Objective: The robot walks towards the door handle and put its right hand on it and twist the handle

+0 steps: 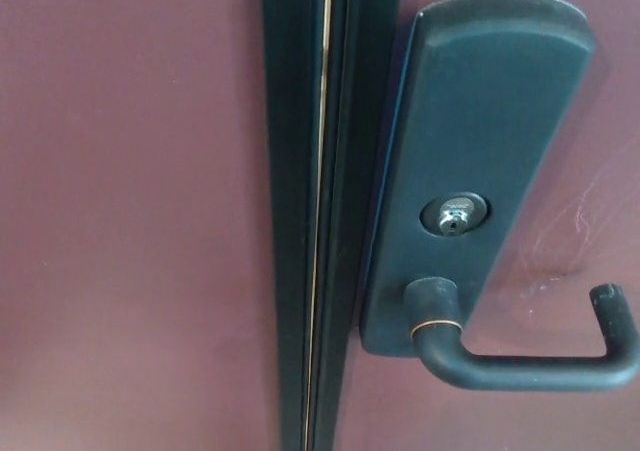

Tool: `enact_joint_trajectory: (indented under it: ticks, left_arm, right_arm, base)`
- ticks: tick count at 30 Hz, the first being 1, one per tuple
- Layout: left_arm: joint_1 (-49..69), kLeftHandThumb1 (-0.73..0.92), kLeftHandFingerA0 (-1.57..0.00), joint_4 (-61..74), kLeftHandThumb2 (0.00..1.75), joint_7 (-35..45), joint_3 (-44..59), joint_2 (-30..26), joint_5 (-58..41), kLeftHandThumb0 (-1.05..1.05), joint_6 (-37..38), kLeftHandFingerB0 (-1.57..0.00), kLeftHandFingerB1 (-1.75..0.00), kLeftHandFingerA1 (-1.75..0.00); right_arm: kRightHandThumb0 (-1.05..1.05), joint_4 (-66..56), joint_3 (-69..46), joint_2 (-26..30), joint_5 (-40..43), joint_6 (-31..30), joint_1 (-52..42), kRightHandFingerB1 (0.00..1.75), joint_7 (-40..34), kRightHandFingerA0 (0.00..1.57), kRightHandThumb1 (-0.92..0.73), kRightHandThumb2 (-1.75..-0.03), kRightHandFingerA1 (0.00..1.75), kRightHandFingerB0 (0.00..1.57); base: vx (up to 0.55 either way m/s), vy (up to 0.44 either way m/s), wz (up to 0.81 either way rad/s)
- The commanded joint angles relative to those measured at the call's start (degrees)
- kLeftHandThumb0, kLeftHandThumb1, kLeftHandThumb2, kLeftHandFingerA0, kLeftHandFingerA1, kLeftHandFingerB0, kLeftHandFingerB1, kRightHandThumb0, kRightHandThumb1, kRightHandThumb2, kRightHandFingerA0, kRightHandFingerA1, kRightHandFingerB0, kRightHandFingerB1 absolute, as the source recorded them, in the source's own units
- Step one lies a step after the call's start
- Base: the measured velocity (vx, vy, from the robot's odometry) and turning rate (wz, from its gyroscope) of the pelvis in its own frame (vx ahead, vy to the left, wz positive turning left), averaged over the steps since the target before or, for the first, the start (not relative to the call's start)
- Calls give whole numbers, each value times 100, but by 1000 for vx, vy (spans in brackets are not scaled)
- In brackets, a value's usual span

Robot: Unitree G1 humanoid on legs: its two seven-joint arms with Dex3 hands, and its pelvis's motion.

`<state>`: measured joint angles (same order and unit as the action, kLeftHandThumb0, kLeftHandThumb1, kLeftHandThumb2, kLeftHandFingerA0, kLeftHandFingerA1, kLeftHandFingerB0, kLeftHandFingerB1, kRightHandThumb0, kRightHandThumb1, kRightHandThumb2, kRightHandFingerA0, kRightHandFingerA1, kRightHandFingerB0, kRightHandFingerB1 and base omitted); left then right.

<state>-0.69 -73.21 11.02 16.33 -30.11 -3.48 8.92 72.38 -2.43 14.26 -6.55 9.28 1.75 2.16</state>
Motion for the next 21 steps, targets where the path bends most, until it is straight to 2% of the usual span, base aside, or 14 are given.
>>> enact_joint_trajectory:
  ticks: [1, 3, 4, 11, 12, 13, 14, 15, 21]
  left_arm:
    - [-26, 64, -65, -64, 58, 25, -13, 32, -1, -13, -52, -48, -41, -50]
    - [-83, 64, -65, -78, 58, 30, 0, 34, -14, -13, -70, -48, -41, -50]
    - [-62, 64, -65, -80, 58, 29, -5, 33, -8, -13, -60, -48, -41, -50]
    - [-48, 64, -63, -33, 58, 94, -48, -1, 25, -13, 11, -49, -42, -49]
    - [-153, 64, -63, -15, 58, 94, -63, -19, 34, -13, -10, -49, -42, -49]
    - [-182, 64, -63, -14, 58, 92, -64, -24, 32, -13, -22, -49, -42, -49]
    - [-210, 64, -63, -18, 58, 91, -63, -29, 28, -13, -35, -49, -42, -49]
    - [-258, 64, -63, -16, 58, 71, -60, -18, 19, -13, -58, -49, -41, -49]
    - [-328, 64, -64, -36, 58, 73, -40, -34, -15, -13, -131, -48, -41, -49]
  right_arm:
    - [-35, 99, 67, 102, -74, -139, 19, 45, -24, 52, -60, -73, 52, 38]
    - [-35, 144, 53, 100, -56, -218, 57, 45, -84, 52, -60, -73, 52, 38]
    - [-27, 154, 59, 91, -59, -214, 38, 37, -89, 57, -69, -60, 45, 42]
    - [-25, 200, 83, 71, -51, -209, 96, 38, -45, 58, -70, -60, 46, 42]
    - [-33, 198, 85, 61, -56, -240, 195, 44, -67, 54, -61, -72, 52, 39]
    - [-34, 199, 88, 61, -60, -238, 213, 45, -63, 53, -60, -73, 52, 39]
    - [-34, 201, 93, 64, -65, -231, 226, 45, -54, 53, -60, -73, 52, 39]
    - [-26, 212, 134, 82, -107, -222, 257, 38, -30, 57, -69, -60, 46, 42]
    - [-26, 238, 102, 69, -65, -263, 365, 38, 38, 57, -69, -60, 46, 42]
  base:
    - [0, 0, 0]
    - [0, 0, 0]
    - [0, 0, 0]
    - [0, 0, 0]
    - [0, 0, 0]
    - [0, 0, 0]
    - [0, 0, 0]
    - [0, 0, 0]
    - [-45, 51, 12]
